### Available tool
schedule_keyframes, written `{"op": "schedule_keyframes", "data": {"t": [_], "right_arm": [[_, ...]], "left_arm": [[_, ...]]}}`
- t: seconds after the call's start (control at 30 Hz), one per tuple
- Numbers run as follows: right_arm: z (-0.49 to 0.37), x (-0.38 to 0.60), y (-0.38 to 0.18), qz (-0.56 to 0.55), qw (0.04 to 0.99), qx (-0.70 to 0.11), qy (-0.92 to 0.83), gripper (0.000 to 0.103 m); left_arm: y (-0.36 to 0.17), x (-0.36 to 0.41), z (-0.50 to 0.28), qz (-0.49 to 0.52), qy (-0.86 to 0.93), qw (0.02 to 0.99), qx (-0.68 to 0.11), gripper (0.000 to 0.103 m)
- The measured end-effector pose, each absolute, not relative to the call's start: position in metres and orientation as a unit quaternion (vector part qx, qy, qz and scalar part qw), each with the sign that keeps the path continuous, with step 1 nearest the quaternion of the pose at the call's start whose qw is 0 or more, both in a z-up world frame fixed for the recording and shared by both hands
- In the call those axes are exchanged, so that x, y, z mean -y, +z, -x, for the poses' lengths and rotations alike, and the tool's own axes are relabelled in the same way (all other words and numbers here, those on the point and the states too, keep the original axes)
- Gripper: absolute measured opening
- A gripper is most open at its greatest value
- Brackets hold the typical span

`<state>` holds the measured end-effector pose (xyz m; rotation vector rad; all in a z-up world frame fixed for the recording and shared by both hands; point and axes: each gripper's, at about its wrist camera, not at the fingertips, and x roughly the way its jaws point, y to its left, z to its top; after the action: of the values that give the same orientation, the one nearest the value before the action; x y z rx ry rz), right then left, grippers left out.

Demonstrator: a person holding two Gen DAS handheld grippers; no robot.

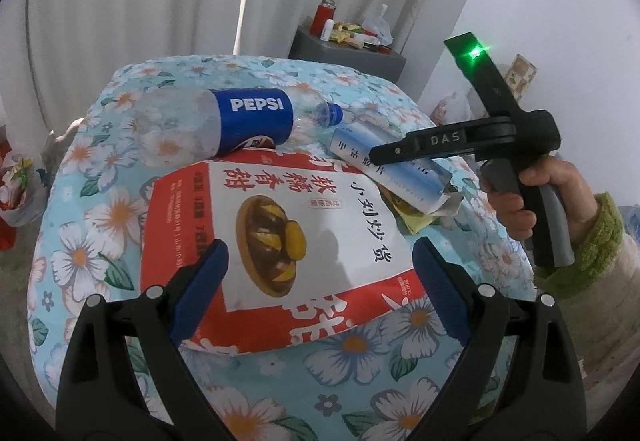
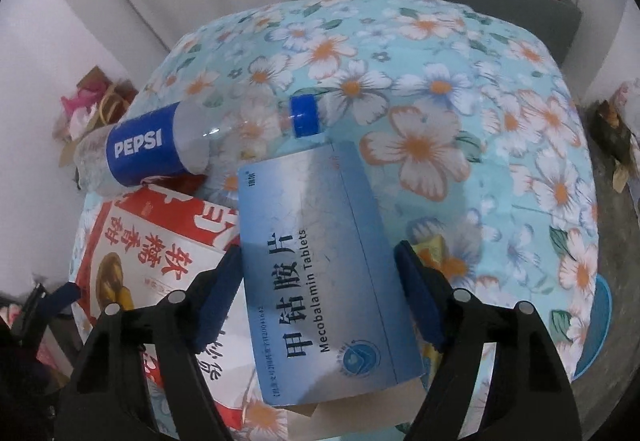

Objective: Collect trash
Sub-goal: 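Grasp the blue Mecobalamin medicine box with the right gripper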

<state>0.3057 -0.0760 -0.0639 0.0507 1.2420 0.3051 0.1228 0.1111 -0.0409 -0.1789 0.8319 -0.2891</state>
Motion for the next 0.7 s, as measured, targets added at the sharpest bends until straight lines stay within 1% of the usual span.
{"op": "schedule_keyframes", "data": {"t": [0.37, 0.53, 0.7], "right_arm": [[-0.267, 0.122, -0.042, -0.101, 0.819, -0.552, 0.116, 0.074], [-0.227, 0.167, -0.034, -0.155, 0.828, -0.534, 0.073, 0.074], [-0.188, 0.21, -0.04, -0.206, 0.822, -0.53, 0.031, 0.074]], "left_arm": [[-0.045, -0.096, -0.128, 0.08, -0.162, 0.893, -0.411, 0.089], [-0.049, -0.084, -0.133, 0.073, -0.177, 0.887, -0.421, 0.089], [-0.049, -0.068, -0.141, 0.08, -0.206, 0.877, -0.428, 0.089]]}}
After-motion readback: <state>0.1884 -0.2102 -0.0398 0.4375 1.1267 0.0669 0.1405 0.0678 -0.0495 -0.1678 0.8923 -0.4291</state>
